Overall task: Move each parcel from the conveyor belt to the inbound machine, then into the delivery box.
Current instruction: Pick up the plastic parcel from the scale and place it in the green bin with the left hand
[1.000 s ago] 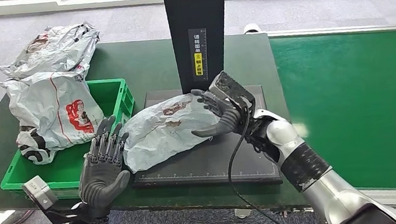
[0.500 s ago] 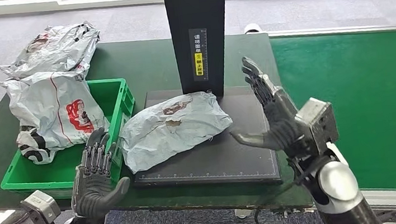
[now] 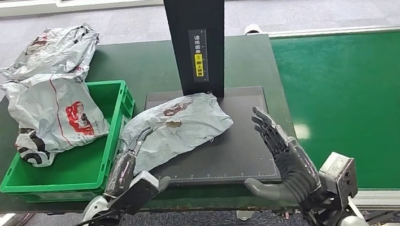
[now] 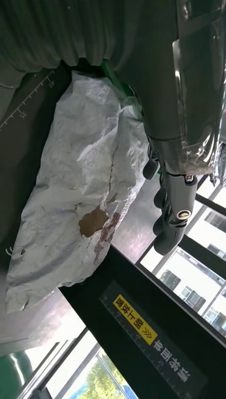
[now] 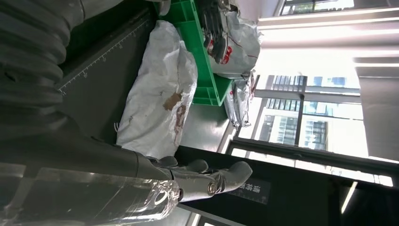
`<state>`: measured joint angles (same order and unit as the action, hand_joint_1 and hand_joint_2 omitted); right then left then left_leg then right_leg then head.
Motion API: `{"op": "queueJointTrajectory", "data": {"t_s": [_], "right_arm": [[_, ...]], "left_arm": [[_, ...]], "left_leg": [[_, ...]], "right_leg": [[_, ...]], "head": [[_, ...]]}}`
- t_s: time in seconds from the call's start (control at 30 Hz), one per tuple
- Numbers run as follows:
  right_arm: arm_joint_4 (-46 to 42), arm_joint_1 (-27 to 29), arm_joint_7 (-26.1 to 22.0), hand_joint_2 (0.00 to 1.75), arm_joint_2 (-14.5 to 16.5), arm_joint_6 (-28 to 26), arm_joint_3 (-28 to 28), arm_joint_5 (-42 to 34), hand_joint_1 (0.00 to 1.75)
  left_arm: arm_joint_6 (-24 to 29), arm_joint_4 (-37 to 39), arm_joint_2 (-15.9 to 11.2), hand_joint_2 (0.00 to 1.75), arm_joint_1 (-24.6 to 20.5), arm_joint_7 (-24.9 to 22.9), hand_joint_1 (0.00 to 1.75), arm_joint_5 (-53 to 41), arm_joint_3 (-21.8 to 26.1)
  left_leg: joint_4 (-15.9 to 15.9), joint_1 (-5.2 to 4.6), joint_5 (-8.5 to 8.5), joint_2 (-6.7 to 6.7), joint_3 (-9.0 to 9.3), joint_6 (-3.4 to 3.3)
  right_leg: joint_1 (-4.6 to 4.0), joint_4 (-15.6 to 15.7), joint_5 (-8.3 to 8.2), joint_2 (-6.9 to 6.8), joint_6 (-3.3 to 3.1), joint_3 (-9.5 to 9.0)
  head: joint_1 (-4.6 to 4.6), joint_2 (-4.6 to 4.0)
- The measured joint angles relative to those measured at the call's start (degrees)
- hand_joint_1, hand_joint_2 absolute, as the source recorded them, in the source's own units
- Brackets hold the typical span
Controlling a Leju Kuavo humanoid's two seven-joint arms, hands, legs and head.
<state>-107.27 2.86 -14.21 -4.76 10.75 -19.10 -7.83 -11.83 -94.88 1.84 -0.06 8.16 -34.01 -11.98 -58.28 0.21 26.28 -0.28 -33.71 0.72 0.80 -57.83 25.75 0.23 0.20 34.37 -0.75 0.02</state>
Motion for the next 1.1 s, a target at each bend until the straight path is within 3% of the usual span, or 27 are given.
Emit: {"op": "queueJointTrajectory", "data": {"t_s": [0.47,0.73,0.77,0.9,1.1], "right_arm": [[0.0,1.0,0.8,1.75,0.7,2.0,0.0,-0.3,0.00],[1.1,-2.1,3.0,1.75,3.3,5.6,0.0,-0.5,0.00],[1.2,-2.2,3.0,1.75,3.6,5.9,0.0,-0.5,0.00],[1.3,-2.3,3.0,1.75,4.1,6.7,0.0,-0.6,0.00],[1.4,-2.2,2.7,1.75,4.4,8.3,0.0,-2.0,0.00]], "left_arm": [[0.3,7.9,-1.7,1.75,-6.8,-1.7,0.00,-8.4,-3.5],[-0.7,26.0,-2.7,1.75,-22.5,-3.3,0.00,-25.1,-10.6],[-0.7,29.3,-2.7,1.75,-24.8,-3.4,0.06,-26.6,-11.5],[-0.3,41.1,-2.3,1.75,-32.7,-3.9,1.75,-29.9,-14.5],[-0.3,55.1,-2.2,1.75,-41.1,-3.7,1.75,-31.3,-17.7]], "left_leg": [[0.0,0.00,-0.01,0.00,-0.03,-0.01],[0.0,0.00,-0.29,-0.04,-0.04,0.01],[0.0,0.00,-0.31,-0.03,-0.05,0.02],[0.0,0.00,-0.33,0.00,-0.05,0.03],[0.0,0.00,-0.33,0.00,-0.05,0.04]], "right_leg": [[0.00,0.0,0.00,0.00,0.01,0.05],[0.00,0.0,-0.21,-0.04,-0.01,0.06],[0.00,0.0,-0.25,-0.03,-0.02,0.07],[0.00,0.0,-0.30,0.02,-0.02,0.09],[0.00,0.0,-0.30,0.03,-0.03,0.10]], "head": [[0.00,-0.01],[0.00,-0.01],[-0.01,-0.01],[-0.01,0.00],[0.01,0.00]]}}
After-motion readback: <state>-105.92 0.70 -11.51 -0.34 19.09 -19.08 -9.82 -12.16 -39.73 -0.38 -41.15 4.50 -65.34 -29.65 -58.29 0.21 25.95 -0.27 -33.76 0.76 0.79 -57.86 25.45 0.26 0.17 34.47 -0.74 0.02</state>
